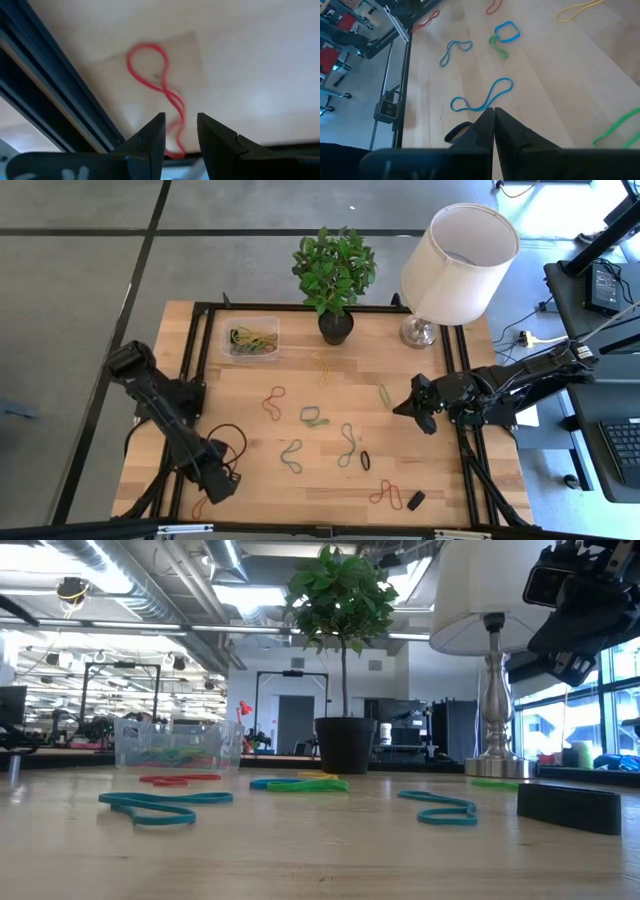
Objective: Pick and place rubber bands into bin
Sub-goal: Put the red rubber band into the transparent bin
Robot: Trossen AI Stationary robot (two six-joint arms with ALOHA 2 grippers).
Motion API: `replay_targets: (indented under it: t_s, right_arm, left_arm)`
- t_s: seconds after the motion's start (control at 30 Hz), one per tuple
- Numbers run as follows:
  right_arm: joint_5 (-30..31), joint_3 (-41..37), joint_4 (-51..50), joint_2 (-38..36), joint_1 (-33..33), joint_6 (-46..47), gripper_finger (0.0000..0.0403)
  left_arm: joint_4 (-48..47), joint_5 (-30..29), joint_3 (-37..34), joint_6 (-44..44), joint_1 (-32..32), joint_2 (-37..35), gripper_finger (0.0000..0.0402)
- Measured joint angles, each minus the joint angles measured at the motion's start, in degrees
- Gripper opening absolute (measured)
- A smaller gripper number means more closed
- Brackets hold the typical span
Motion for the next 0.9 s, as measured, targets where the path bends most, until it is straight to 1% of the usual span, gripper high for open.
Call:
replay_targets:
  t_s: [0.3, 0.47, 0.6, 0.67, 0.77, 0.8, 0.9]
  right_arm:
    - [0.1, 0.0, 0.0, 0.0, 0.0, 0.2, 0.0016]
    - [0.1, 0.0, 0.0, 0.0, 0.0, 0.2, 0.0016]
    - [0.1, 0.0, 0.0, 0.0, 0.0, 0.1, 0.0016]
    - [0.2, 0.0, 0.0, 0.0, 0.0, 0.1, 0.0016]
    - [0.2, 0.0, 0.0, 0.0, 0.0, 0.2, 0.0017]
    - [0.2, 0.0, 0.1, 0.0, 0.0, 0.2, 0.0017]
    - [0.2, 0.0, 0.1, 0.0, 0.0, 0.2, 0.0017]
  left_arm:
    - [2.5, 0.5, -0.1, 1.2, -3.2, 5.5, 0.0106]
    - [6.4, 0.7, 0.1, 1.1, -4.0, 9.6, 0.0106]
    - [10.6, 3.2, 0.2, 3.0, -3.9, 12.3, 0.0100]
    - [11.6, 4.0, 0.3, 3.6, -3.9, 12.8, 0.0082]
    - [12.2, 3.7, 0.2, 4.3, -3.1, 12.6, 0.0026]
    - [12.3, 3.3, 0.2, 5.0, -2.7, 12.1, 0.0014]
    - [12.0, 0.9, 0.1, 7.9, -1.2, 10.4, 0.0004]
